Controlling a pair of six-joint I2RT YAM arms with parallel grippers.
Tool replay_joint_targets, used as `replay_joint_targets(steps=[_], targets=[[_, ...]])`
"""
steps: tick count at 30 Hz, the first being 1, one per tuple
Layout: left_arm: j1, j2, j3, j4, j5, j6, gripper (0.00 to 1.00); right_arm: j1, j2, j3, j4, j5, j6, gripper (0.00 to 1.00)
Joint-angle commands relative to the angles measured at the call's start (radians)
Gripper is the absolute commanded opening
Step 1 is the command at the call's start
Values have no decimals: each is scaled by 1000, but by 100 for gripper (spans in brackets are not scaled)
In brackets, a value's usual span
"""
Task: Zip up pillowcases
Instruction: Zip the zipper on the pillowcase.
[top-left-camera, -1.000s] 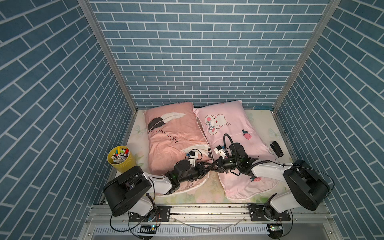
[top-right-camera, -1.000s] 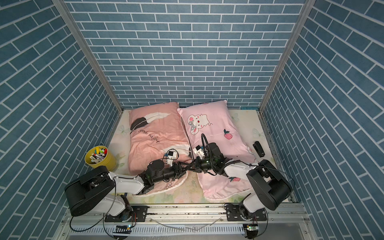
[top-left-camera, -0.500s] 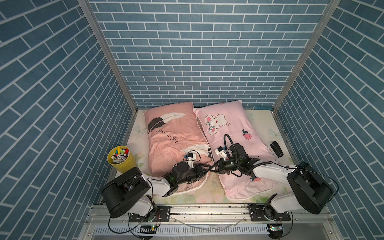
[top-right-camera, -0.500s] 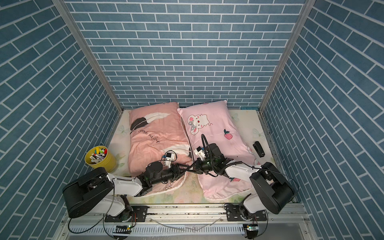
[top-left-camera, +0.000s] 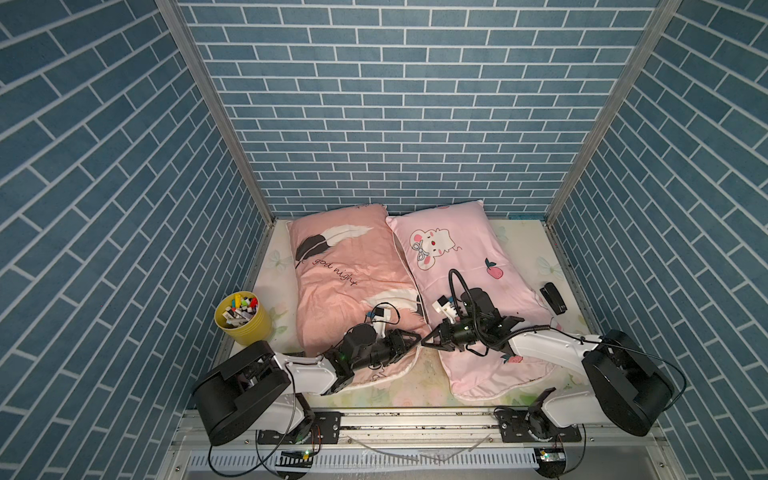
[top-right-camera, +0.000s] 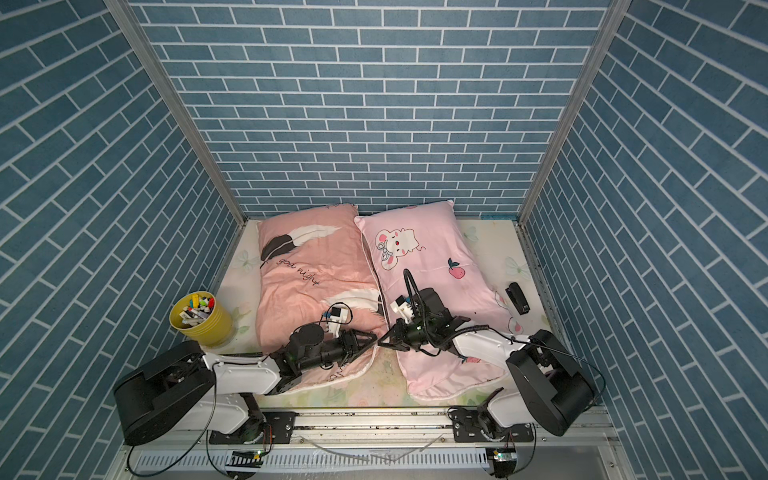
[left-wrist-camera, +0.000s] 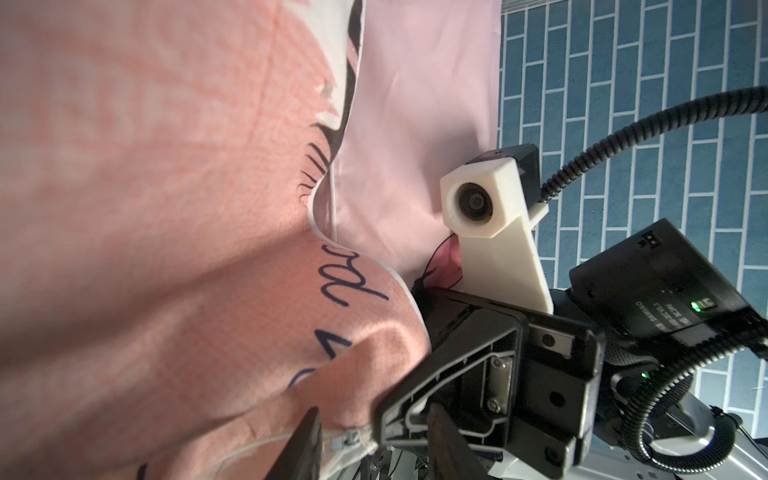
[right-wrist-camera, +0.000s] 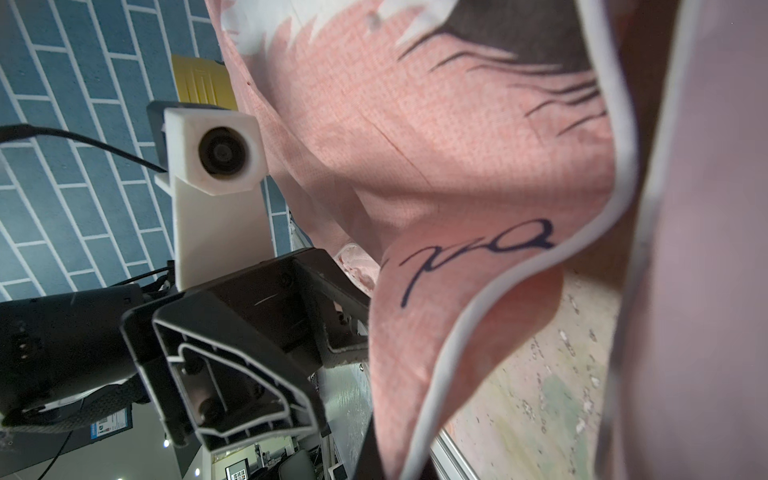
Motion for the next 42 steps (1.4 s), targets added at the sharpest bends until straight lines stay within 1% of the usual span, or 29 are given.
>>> replay_joint_targets(steps=[1, 4, 7, 10, 17, 23, 32, 42], targets=[[-6, -25, 4, -74, 16, 34, 41, -9, -11, 12, -45, 30, -27, 0], [-6, -35, 15, -129, 25, 50, 42, -10, -8, 15, -38, 30, -26, 0], [-6, -30, 14, -146, 24, 55, 46, -9, -12, 14, -12, 22, -11, 0], [-8, -7, 8, -92, 24, 36, 48, -10, -19, 16, -8, 18, -6, 0], [-8, 62, -3, 64, 22, -16, 47, -9, 2, 17, 8, 10, -3, 0], [-8, 92, -20, 110, 15, -30, 39, -9, 10, 10, 5, 12, -8, 0], [-8, 79, -9, 76, 16, -24, 24, -9, 3, 17, -46, 28, -38, 0], [-8, 78, -9, 67, 15, -24, 15, -9, 1, 11, -47, 35, -40, 0]])
